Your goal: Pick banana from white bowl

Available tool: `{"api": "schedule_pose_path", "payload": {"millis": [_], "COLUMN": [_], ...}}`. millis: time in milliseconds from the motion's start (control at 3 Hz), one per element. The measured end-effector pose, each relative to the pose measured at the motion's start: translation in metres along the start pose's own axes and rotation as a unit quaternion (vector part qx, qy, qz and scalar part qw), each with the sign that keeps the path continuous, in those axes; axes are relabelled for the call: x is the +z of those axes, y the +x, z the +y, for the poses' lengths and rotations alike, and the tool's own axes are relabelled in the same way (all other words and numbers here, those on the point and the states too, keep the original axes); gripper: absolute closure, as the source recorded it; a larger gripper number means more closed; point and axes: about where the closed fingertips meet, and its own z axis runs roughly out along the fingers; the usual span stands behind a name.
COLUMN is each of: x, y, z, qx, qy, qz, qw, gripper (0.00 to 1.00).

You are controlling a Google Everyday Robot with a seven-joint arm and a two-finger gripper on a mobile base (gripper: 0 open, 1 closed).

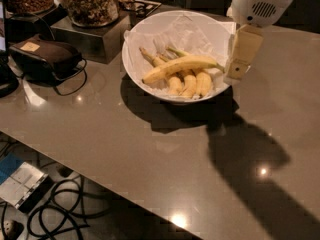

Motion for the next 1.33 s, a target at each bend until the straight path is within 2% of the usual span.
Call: {"api": "schedule_pose_path", "payload": {"millis": [667,1333], "x": [0.019,0.041], "y": [-0.040,-0.062], "z": [-0.022,-0.040], "qx": [-0.026,-0.030], "qy": [-0.009,-0.024], "qz": [-0.012,-0.016], "qw": [0.9996,0.9991], "gripper": [0.00,0.31]}}
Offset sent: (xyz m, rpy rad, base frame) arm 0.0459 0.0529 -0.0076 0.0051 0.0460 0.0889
